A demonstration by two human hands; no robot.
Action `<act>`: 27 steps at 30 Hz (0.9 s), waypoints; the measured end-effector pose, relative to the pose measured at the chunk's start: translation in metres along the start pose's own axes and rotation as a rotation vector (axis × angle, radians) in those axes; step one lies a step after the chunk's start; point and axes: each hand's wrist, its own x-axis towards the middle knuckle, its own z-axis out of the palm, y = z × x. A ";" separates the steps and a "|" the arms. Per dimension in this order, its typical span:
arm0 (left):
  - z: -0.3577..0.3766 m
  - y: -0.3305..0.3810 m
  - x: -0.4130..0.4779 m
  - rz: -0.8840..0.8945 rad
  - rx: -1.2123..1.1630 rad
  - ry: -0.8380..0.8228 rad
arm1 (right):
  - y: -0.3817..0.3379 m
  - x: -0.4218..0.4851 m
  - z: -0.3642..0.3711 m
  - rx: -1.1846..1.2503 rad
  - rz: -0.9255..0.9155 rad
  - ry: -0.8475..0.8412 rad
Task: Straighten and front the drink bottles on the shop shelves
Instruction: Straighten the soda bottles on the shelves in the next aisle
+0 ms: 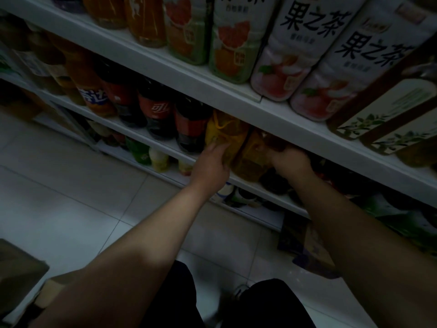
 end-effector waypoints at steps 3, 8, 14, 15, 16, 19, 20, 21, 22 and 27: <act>0.004 -0.005 0.000 -0.043 -0.002 -0.035 | 0.005 -0.003 0.000 -0.131 -0.045 0.066; 0.012 -0.007 0.006 -0.088 -0.007 -0.146 | 0.014 -0.021 -0.005 -0.173 -0.161 0.143; 0.022 -0.009 0.006 -0.138 -0.029 -0.223 | 0.012 -0.032 -0.003 -0.205 -0.272 0.154; 0.023 -0.010 0.005 -0.147 -0.037 -0.232 | 0.011 -0.029 -0.003 -0.177 -0.268 0.145; 0.024 -0.010 0.005 -0.147 -0.044 -0.235 | 0.010 -0.026 -0.004 -0.144 -0.256 0.140; 0.026 -0.007 0.003 -0.088 -0.082 -0.239 | 0.009 -0.015 -0.006 -0.085 -0.232 0.095; 0.027 -0.005 0.003 -0.058 -0.106 -0.257 | 0.008 -0.012 -0.006 -0.053 -0.248 0.069; 0.027 -0.003 0.004 -0.035 -0.132 -0.284 | 0.008 -0.009 -0.007 -0.017 -0.244 0.036; 0.028 0.000 0.004 -0.022 -0.159 -0.307 | 0.007 -0.006 -0.007 0.011 -0.221 0.006; 0.039 0.009 0.003 -0.012 -0.248 -0.247 | 0.009 0.004 -0.009 -0.007 -0.127 -0.063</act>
